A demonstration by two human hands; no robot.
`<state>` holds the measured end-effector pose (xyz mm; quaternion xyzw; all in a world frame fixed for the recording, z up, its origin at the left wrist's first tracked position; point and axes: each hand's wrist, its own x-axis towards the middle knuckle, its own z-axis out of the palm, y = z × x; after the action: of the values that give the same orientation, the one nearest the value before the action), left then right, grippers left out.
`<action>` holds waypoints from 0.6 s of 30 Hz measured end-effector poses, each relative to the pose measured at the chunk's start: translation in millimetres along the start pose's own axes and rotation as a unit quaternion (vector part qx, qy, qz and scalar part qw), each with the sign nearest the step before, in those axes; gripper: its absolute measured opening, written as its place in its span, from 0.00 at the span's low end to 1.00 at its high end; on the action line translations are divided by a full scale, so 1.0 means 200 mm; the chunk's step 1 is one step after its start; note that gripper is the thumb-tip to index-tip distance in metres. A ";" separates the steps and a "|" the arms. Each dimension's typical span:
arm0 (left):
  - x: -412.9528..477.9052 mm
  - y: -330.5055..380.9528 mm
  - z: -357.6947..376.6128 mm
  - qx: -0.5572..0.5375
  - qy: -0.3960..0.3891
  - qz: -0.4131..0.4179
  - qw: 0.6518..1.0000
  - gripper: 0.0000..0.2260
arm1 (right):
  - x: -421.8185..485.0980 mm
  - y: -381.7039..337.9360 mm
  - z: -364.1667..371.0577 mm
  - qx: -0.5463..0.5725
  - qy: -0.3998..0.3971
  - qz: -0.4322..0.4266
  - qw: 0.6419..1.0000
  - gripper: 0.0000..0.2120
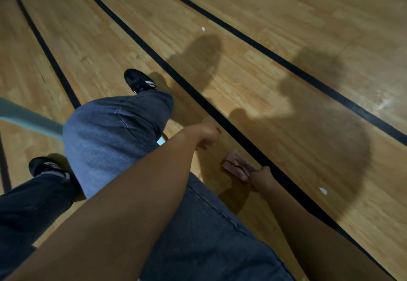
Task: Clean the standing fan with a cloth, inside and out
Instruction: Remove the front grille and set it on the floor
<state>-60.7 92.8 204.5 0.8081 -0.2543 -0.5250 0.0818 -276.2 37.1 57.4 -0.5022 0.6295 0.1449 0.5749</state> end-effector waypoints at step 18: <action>-0.75 -0.29 -0.49 -0.321 0.331 0.185 0.868 0.13 | -0.82 -1.10 0.18 0.083 -0.017 -0.399 0.913 0.09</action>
<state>-1.6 204.0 344.8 0.8017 -0.1745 -0.2545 0.5119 -107.0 40.0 276.0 -0.6595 0.3766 -0.1402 0.6352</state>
